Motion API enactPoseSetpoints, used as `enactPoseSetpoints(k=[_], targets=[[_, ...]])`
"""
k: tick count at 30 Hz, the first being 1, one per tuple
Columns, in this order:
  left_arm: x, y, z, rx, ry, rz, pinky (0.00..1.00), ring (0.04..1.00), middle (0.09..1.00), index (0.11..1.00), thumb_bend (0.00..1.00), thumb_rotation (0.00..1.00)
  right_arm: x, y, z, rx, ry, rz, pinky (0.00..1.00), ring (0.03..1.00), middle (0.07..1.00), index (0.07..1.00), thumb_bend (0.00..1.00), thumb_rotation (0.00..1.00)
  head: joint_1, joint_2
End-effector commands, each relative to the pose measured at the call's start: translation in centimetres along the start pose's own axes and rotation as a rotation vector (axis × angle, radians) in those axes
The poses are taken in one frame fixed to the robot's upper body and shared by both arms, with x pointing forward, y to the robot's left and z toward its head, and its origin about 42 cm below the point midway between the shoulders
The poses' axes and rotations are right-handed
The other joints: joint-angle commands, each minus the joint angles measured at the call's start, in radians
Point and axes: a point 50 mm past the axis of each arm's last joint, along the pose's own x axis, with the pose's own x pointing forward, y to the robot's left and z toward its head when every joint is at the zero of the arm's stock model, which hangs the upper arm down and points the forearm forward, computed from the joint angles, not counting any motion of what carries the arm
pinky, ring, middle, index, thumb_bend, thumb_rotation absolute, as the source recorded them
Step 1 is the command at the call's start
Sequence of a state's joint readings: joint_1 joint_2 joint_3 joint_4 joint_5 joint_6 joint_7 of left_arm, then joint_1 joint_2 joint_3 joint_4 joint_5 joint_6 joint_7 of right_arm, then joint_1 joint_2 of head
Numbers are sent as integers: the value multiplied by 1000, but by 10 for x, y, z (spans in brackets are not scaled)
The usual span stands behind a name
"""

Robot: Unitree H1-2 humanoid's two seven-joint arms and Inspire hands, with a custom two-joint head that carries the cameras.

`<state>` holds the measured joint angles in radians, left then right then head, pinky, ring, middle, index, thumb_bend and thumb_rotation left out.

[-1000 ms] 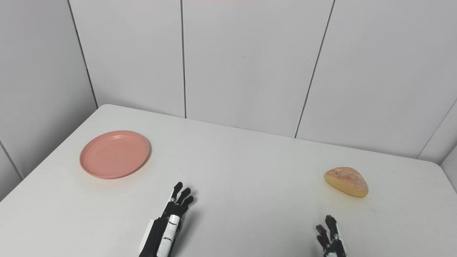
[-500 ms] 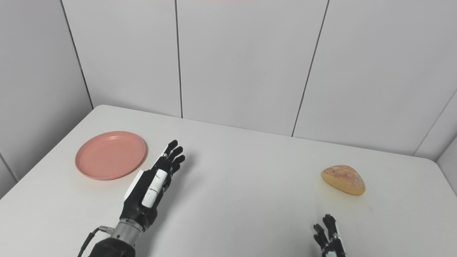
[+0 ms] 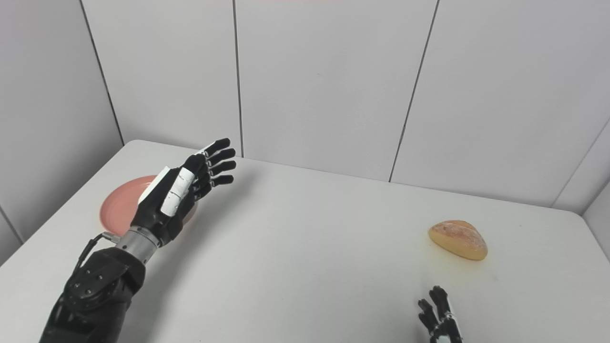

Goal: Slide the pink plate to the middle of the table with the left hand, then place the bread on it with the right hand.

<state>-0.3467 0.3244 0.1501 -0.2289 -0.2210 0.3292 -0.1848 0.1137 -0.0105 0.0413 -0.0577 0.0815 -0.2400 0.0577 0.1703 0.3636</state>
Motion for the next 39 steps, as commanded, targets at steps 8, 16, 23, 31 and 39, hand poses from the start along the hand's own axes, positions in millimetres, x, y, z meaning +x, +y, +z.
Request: enactPoseSetpoints(k=[8, 16, 23, 31, 39], targets=[[23, 52, 34, 3, -136, 79, 876, 916, 911, 918, 990, 931, 10, -9, -10, -4, 46, -7, 916, 910, 952, 934, 813, 997, 7, -1], [35, 94, 40, 19, -144, 123, 890, 913, 920, 941, 965, 919, 11, -9, -10, 3, 52, -3, 923, 912, 951, 939, 816, 1000, 14, -1], [45, 133, 34, 42, -136, 190, 907, 923, 915, 928, 987, 904, 12, -11, -11, -4, 49, 4, 908, 904, 943, 935, 823, 1000, 23, -2], [55, 182, 18, 71, -107, 277, 878, 899, 919, 921, 1000, 887, 11, -12, -9, -1, 52, 3, 906, 900, 938, 932, 826, 1000, 31, 9], [53, 210, 5, 95, -84, 347, 860, 878, 918, 941, 1000, 913, 10, -14, -9, 7, 52, 2, 909, 899, 941, 937, 817, 1000, 37, 12]])
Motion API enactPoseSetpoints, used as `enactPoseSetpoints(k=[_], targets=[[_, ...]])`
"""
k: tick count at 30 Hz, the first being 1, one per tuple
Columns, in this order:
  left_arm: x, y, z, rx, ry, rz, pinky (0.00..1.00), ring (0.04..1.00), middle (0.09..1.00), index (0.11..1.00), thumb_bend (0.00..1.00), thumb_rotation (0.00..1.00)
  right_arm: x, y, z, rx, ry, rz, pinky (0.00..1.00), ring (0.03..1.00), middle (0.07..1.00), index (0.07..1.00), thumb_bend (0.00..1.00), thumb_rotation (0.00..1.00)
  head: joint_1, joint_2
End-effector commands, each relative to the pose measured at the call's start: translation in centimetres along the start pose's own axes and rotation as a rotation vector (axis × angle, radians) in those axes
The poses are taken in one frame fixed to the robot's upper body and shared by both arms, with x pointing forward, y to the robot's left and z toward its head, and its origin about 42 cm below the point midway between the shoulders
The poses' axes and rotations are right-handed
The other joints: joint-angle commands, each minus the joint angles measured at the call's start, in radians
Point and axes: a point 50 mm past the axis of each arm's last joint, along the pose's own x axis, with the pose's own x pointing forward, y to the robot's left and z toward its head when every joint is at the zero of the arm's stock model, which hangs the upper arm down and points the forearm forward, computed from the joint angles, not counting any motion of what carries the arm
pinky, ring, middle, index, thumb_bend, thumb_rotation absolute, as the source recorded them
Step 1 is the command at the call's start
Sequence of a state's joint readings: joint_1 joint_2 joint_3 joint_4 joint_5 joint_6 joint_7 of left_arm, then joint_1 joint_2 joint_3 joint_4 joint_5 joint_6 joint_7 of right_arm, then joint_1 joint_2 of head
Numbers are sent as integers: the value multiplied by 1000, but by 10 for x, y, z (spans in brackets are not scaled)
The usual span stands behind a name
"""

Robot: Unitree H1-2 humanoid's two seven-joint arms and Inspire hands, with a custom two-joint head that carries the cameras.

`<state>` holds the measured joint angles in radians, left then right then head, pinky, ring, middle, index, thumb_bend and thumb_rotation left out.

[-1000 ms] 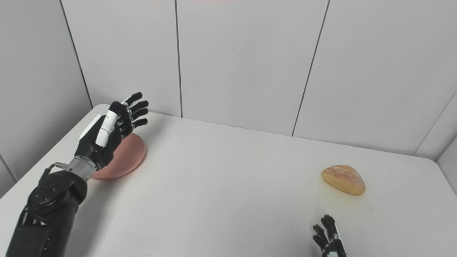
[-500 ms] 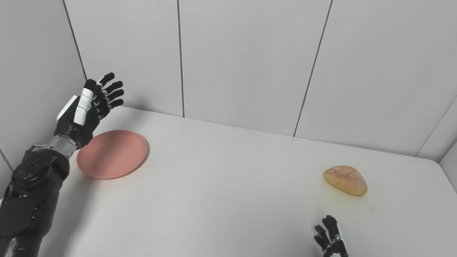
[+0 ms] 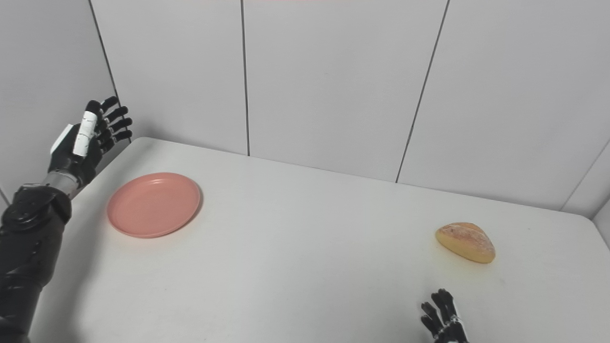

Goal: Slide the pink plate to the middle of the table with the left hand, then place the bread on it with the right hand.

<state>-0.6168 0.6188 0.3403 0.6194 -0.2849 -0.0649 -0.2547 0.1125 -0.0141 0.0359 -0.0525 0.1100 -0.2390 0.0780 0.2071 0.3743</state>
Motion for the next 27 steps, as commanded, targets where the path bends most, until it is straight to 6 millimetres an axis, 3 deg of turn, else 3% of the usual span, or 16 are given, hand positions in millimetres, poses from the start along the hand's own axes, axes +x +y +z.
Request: enactPoseSetpoints(k=[1, 6, 19, 27], targets=[[18, 9, 36, 26, -133, 18, 861, 878, 918, 944, 1000, 915, 10, -13, -8, -15, 49, -8, 909, 899, 941, 937, 813, 1000, -1, 4], [18, 14, 23, 5, -118, 58, 822, 837, 889, 922, 1000, 891, 10, -15, -7, -17, 52, -13, 897, 890, 938, 940, 807, 1000, 1, 7], [2, 14, -27, -49, 6, 150, 837, 874, 911, 928, 985, 870, 9, -19, -7, -18, 59, -14, 892, 885, 935, 941, 789, 1000, 10, 3], [0, 1, -52, -59, 48, 159, 805, 846, 886, 914, 1000, 849, 9, -27, -11, -15, 75, -17, 897, 889, 939, 947, 806, 1000, 72, -33]])
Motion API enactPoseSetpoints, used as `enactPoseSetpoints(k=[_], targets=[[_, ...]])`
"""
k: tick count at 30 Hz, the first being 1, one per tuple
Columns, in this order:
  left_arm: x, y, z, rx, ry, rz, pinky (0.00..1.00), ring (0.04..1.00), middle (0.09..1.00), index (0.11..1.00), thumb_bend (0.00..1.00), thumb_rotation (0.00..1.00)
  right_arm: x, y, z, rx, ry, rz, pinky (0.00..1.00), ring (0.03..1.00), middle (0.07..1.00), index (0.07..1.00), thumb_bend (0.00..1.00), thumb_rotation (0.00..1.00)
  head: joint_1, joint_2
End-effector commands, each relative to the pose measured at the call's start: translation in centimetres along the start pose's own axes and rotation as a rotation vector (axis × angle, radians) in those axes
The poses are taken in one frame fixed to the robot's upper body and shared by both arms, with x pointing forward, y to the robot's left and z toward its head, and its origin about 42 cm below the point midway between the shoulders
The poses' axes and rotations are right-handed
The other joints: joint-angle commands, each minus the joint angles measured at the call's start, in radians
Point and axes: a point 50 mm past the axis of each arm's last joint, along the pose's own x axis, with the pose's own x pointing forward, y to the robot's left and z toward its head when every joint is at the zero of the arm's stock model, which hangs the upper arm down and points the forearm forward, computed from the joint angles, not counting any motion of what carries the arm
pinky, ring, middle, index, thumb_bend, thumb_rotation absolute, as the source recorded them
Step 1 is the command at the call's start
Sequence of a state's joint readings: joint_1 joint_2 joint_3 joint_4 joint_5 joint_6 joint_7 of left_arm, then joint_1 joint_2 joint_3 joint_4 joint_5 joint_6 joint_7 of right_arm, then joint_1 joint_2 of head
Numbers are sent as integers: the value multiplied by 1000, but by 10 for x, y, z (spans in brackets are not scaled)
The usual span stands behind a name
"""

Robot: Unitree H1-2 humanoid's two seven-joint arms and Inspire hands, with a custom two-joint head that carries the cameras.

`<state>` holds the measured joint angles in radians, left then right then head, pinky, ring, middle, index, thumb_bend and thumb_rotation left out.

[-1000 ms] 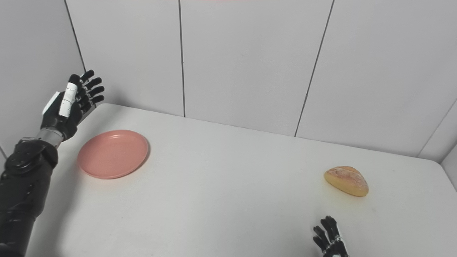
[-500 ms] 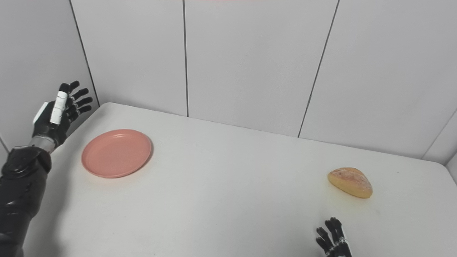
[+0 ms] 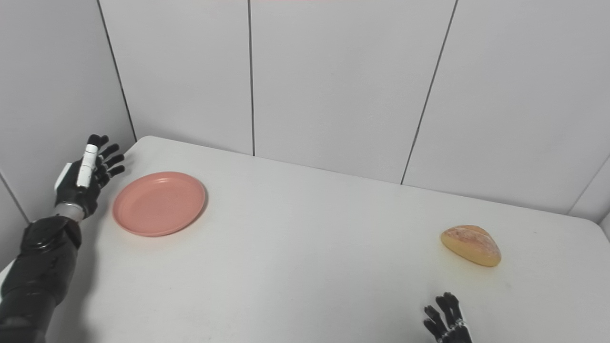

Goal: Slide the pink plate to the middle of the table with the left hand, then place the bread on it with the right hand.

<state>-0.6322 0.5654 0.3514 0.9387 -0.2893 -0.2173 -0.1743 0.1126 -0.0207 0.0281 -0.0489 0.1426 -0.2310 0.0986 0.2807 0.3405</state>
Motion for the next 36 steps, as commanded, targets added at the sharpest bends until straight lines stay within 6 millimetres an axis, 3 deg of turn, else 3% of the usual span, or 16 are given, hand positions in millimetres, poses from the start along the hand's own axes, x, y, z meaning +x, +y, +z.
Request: enactPoseSetpoints(k=[1, 18, 25, 36], targets=[[17, -2, 30, 11, -98, 9, 793, 839, 878, 910, 1000, 845, 10, -24, -10, -39, 68, -23, 908, 896, 944, 950, 801, 1000, 3, -4], [14, -18, 7, -32, -43, -5, 821, 836, 855, 874, 972, 792, 11, -20, -10, -25, 64, -23, 921, 900, 957, 963, 786, 1000, -11, -4], [9, -28, 1, -30, -45, -56, 844, 847, 883, 899, 941, 827, 10, -19, -10, -28, 63, -23, 909, 889, 950, 955, 795, 1000, -22, 0], [-2, -50, 0, -8, -62, -129, 797, 858, 887, 915, 933, 873, 9, -18, -9, -32, 59, -23, 871, 871, 933, 943, 807, 1000, -34, 6]])
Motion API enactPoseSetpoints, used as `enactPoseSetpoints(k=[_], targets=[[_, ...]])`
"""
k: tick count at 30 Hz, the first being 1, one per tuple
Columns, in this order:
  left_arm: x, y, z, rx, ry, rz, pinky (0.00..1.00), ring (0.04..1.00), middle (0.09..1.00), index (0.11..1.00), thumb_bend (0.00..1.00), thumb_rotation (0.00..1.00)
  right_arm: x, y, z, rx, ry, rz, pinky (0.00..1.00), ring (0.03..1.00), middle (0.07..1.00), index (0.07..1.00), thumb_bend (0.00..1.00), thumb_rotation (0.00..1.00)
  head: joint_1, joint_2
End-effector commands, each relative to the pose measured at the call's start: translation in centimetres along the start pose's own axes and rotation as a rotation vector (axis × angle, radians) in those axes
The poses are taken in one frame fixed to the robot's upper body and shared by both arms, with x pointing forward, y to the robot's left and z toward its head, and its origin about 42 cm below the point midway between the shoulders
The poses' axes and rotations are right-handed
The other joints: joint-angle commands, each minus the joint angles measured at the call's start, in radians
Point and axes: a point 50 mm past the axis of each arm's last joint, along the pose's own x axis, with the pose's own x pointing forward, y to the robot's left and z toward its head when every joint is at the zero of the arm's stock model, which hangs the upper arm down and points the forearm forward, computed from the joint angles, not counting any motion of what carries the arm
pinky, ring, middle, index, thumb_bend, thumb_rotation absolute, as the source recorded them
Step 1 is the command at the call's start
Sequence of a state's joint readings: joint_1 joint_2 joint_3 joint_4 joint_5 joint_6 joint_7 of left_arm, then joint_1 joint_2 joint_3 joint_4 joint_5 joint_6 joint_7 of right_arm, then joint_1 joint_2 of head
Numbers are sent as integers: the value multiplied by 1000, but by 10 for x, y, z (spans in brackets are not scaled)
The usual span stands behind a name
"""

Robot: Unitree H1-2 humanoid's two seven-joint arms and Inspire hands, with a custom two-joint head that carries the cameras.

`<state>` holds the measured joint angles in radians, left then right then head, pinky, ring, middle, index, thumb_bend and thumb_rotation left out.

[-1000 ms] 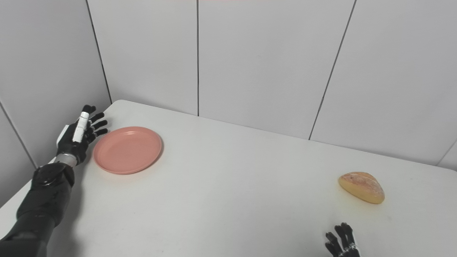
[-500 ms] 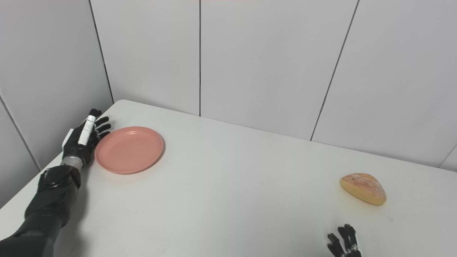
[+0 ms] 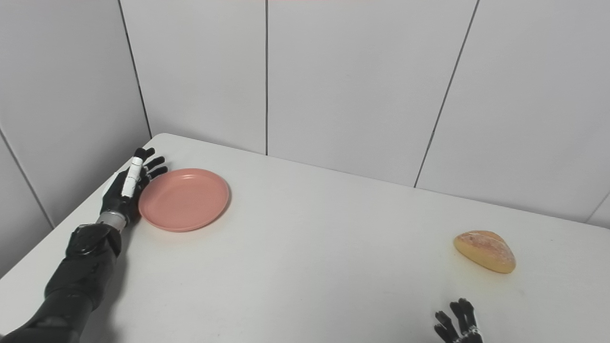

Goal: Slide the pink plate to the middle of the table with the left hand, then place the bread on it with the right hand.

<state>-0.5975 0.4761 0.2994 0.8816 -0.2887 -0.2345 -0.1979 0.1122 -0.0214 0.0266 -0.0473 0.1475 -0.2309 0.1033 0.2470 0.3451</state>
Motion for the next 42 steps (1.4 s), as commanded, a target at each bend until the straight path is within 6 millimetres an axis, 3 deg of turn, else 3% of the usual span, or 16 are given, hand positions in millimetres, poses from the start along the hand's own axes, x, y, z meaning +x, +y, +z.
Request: enactPoseSetpoints(k=[1, 11, 24, 31, 42], targets=[[11, -3, 23, 20, -67, -21, 792, 853, 886, 914, 937, 872, 9, -18, -9, -34, 58, -26, 866, 869, 931, 940, 812, 1000, -4, -2], [9, -22, 1, 23, -35, -68, 805, 850, 890, 913, 895, 858, 8, -17, -10, -31, 60, -26, 843, 851, 925, 927, 782, 1000, -15, -1], [1, -54, -12, -26, -47, -138, 787, 835, 872, 902, 932, 828, 8, -13, -11, -19, 62, -27, 842, 845, 925, 936, 750, 1000, -23, -11], [-4, -77, -15, -28, -41, -170, 712, 798, 850, 870, 925, 838, 7, -11, -10, -21, 64, -26, 835, 839, 924, 933, 732, 1000, -34, -1], [-11, -113, -14, -79, -39, -190, 730, 800, 837, 861, 863, 824, 10, -11, -12, -14, 64, -25, 827, 835, 917, 932, 738, 1000, -36, -12]])
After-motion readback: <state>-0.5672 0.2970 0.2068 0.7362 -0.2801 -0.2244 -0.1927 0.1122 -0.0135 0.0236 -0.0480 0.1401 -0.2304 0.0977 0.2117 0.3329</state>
